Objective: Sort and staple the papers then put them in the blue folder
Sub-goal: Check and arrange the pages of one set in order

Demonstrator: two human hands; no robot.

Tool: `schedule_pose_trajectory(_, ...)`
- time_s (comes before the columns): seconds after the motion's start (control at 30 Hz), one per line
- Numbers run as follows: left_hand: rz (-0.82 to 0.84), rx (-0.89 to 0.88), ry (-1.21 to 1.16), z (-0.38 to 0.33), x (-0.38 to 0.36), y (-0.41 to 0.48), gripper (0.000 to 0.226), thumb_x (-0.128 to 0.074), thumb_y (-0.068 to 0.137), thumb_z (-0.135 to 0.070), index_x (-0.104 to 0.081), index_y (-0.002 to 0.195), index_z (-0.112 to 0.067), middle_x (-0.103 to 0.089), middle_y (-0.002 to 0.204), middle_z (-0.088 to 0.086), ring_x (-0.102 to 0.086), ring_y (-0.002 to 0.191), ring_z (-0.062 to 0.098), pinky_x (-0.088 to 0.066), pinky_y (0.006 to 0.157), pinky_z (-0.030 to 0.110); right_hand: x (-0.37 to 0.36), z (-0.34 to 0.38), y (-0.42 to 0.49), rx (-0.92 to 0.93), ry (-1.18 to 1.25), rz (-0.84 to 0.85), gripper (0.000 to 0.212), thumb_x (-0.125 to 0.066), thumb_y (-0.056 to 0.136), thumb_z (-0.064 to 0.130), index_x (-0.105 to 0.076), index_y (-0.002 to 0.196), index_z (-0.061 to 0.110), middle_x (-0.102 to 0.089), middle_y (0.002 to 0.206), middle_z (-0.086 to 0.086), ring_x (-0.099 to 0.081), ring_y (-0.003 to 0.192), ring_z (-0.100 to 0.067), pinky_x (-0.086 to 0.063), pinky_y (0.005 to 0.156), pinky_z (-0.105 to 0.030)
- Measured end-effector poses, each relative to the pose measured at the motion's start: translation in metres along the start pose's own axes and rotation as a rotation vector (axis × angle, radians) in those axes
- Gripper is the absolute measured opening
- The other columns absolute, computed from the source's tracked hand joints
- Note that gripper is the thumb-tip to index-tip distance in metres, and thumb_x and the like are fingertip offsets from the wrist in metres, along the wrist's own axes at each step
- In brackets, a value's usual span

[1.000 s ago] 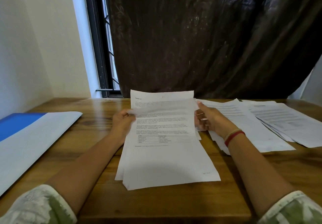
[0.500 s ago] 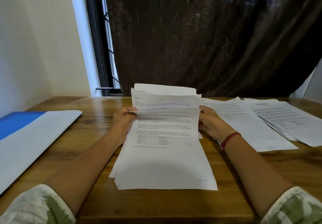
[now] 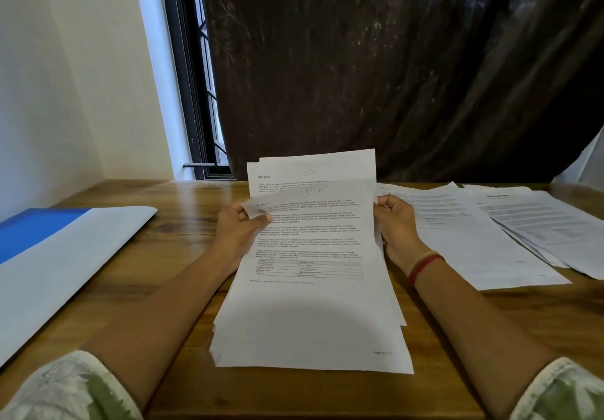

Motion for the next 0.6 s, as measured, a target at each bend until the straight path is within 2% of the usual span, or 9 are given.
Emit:
schedule_pose_trajectory(0.03,-0.003,-0.001,0.007,0.0001,0.0002,0.0002,0.027,-0.064,0.080,0.016,-0.060,0.097,-0.004,-0.068,0.111,0.018,-0.067,0.102,0.035,-0.059,0.076,0.041,-0.0003,0.0009,-0.0009,0.002,0.024,-0.007,0.015,-0.065,0.092,0.023,-0.058,0.085,0.011,-0.068,0.081,-0.002,-0.064,0.073,-0.023,-0.054,0.068,-0.030)
schedule_pose_trajectory(0.1,0.011,-0.021,0.027,-0.0012,-0.0009,-0.0005,0.030,-0.064,0.080,0.016,-0.058,0.104,-0.001,-0.068,0.112,0.018,-0.067,0.102,0.035,-0.060,0.075,0.038,-0.0004,0.0016,-0.0022,0.004,0.073,-0.017,0.016,-0.064,0.093,0.023,-0.058,0.086,0.011,-0.067,0.078,-0.001,-0.062,0.068,-0.019,-0.052,0.064,-0.026)
schedule_pose_trajectory(0.2,0.017,-0.063,0.051,-0.0047,-0.0043,-0.0021,0.046,-0.063,0.080,0.017,-0.047,0.119,0.000,-0.067,0.109,0.014,-0.067,0.099,0.029,-0.060,0.070,0.031,0.0007,0.0029,-0.0029,0.015,0.129,-0.030,0.017,-0.064,0.093,0.024,-0.059,0.081,0.012,-0.068,0.078,-0.002,-0.063,0.070,-0.021,-0.053,0.067,-0.030)
schedule_pose_trajectory(0.3,0.001,-0.066,0.015,-0.0055,-0.0060,-0.0024,0.050,-0.061,0.081,0.019,-0.039,0.118,-0.007,-0.066,0.099,0.005,-0.067,0.091,0.018,-0.060,0.065,0.026,0.0016,0.0041,-0.0044,0.029,0.179,-0.030,0.014,-0.065,0.092,0.022,-0.062,0.083,0.013,-0.069,0.077,0.000,-0.066,0.069,-0.019,-0.055,0.070,-0.032)
schedule_pose_trajectory(0.43,0.028,-0.059,0.058,-0.0044,-0.0060,0.0002,0.042,-0.060,0.084,0.015,-0.050,0.123,0.001,-0.067,0.109,0.009,-0.067,0.099,0.022,-0.060,0.067,0.026,0.0037,0.0043,-0.0036,0.055,0.185,-0.062,0.005,-0.067,0.091,0.020,-0.063,0.092,0.017,-0.070,0.086,0.000,-0.066,0.076,-0.018,-0.056,0.067,-0.028)
schedule_pose_trajectory(0.53,0.024,-0.061,0.100,-0.0039,-0.0048,0.0015,0.037,-0.060,0.086,0.011,-0.056,0.122,0.000,-0.068,0.110,0.007,-0.068,0.095,0.017,-0.059,0.066,0.024,0.0059,0.0047,-0.0007,0.075,0.176,-0.085,0.022,-0.070,0.088,0.020,-0.056,0.107,0.020,-0.068,0.100,-0.001,-0.066,0.085,-0.018,-0.051,0.063,-0.023)
schedule_pose_trajectory(0.6,0.016,-0.067,0.098,-0.0021,-0.0025,0.0030,0.038,-0.061,0.086,0.009,-0.056,0.122,0.000,-0.068,0.114,0.010,-0.068,0.099,0.022,-0.060,0.068,0.027,0.0061,0.0068,-0.0012,0.098,0.150,-0.078,0.021,-0.069,0.089,0.020,-0.056,0.105,0.019,-0.067,0.098,0.001,-0.066,0.084,-0.017,-0.052,0.064,-0.022)
Point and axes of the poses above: each hand's wrist, its own y-axis towards the middle knuckle, its own x-axis out of the back of the hand, z = x × y, the point moved 6 cm from there along y, towards the middle knuckle
